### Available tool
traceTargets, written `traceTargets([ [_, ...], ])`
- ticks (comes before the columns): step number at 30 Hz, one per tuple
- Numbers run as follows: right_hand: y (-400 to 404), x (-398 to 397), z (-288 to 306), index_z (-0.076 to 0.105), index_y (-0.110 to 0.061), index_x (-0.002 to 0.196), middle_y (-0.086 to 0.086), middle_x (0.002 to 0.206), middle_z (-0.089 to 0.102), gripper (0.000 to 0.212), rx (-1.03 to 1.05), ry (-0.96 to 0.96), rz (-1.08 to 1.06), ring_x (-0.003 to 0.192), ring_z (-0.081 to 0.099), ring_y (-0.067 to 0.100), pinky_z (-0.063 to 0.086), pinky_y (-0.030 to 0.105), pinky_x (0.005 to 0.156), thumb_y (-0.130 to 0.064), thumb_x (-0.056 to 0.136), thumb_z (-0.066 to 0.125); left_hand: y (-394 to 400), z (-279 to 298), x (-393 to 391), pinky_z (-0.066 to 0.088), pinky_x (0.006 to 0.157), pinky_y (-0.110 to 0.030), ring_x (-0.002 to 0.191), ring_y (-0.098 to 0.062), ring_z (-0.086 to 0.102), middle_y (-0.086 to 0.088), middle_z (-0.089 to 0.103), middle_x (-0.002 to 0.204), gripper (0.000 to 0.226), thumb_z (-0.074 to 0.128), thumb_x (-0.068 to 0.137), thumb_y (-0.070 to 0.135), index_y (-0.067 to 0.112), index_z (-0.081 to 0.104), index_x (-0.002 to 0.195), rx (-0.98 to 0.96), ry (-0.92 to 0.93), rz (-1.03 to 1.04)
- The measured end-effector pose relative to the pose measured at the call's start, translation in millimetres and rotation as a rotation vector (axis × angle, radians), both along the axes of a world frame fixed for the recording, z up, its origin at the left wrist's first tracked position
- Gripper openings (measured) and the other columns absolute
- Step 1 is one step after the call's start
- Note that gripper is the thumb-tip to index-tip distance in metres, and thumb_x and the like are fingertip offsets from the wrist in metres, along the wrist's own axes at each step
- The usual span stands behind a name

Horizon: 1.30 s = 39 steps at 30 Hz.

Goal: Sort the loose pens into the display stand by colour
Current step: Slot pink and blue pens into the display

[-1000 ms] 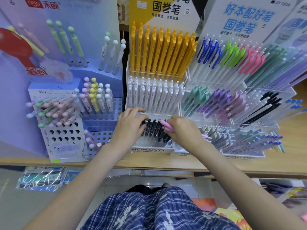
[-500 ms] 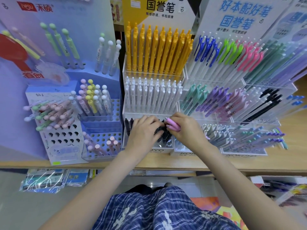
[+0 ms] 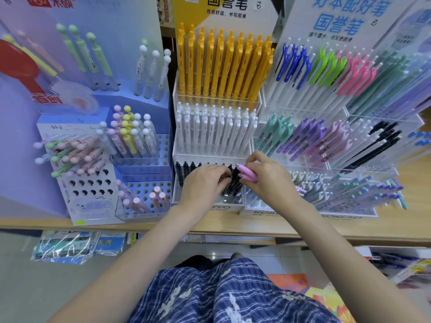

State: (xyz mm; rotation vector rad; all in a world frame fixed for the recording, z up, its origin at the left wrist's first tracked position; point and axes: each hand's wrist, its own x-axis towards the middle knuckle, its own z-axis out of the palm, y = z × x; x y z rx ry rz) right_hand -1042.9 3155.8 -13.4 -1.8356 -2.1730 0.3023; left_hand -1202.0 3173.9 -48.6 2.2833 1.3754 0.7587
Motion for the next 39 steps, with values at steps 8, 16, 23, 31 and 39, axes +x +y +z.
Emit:
traceTargets([
  [8, 19, -11, 5, 0.065, -0.007, 0.096, 0.002, 0.112, 0.049, 0.021, -0.157, -0.114, 0.022, 0.081, 0.054, 0.021, 0.035, 0.028, 0.062, -0.026, 0.088, 0.063, 1, 2, 1, 0.049, 0.072, -0.033, 0.079, -0.020, 0.064, -0.002, 0.071, 0.087, 0.019, 0.064, 0.086, 0.020, 0.015, 0.068, 0.104, -0.079, -0.044, 0.017],
  [16, 4, 3, 27, 0.048, -0.014, 0.066, -0.003, 0.071, 0.041, 0.034, -0.103, 0.091, -0.021, 0.055, 0.033, 0.003, 0.029, 0.014, 0.052, -0.030, 0.074, 0.077, 1, 43, -6, 0.051, 0.069, -0.015, 0.074, -0.002, 0.065, 0.005, 0.068, 0.085, 0.008, 0.064, 0.085, 0.018, 0.021, 0.065, 0.092, -0.570, -0.646, 0.019],
  [23, 6, -6, 41, 0.049, -0.018, 0.069, -0.011, 0.060, 0.044, 0.031, -0.176, 0.125, 0.029, 0.054, 0.039, -0.002, 0.037, 0.013, 0.054, -0.029, 0.074, 0.078, 12, 70, 6, 0.054, 0.068, -0.020, 0.070, -0.010, 0.066, 0.001, 0.072, 0.078, 0.010, 0.071, 0.078, 0.011, 0.017, 0.069, 0.087, -0.698, -0.586, -0.079],
  [31, -13, 29, 64, 0.056, -0.012, 0.076, -0.002, 0.054, 0.054, 0.019, -0.405, 0.665, -0.113, 0.040, 0.044, 0.008, 0.036, 0.018, 0.038, -0.020, 0.079, 0.073, 31, 95, 0, 0.053, 0.062, -0.013, 0.061, -0.005, 0.065, 0.004, 0.070, 0.066, 0.008, 0.067, 0.078, 0.003, 0.009, 0.069, 0.083, -0.783, -0.747, -0.010],
  [39, -44, 83, 63, 0.063, -0.006, 0.093, 0.007, 0.069, 0.067, 0.027, -0.167, 1.191, -0.381, 0.034, 0.029, 0.006, 0.026, 0.015, 0.032, -0.022, 0.071, 0.066, 50, 106, 6, 0.054, 0.063, -0.014, 0.061, -0.005, 0.065, 0.003, 0.070, 0.064, 0.010, 0.063, 0.076, 0.002, 0.006, 0.065, 0.084, -0.846, -0.927, 0.062],
])
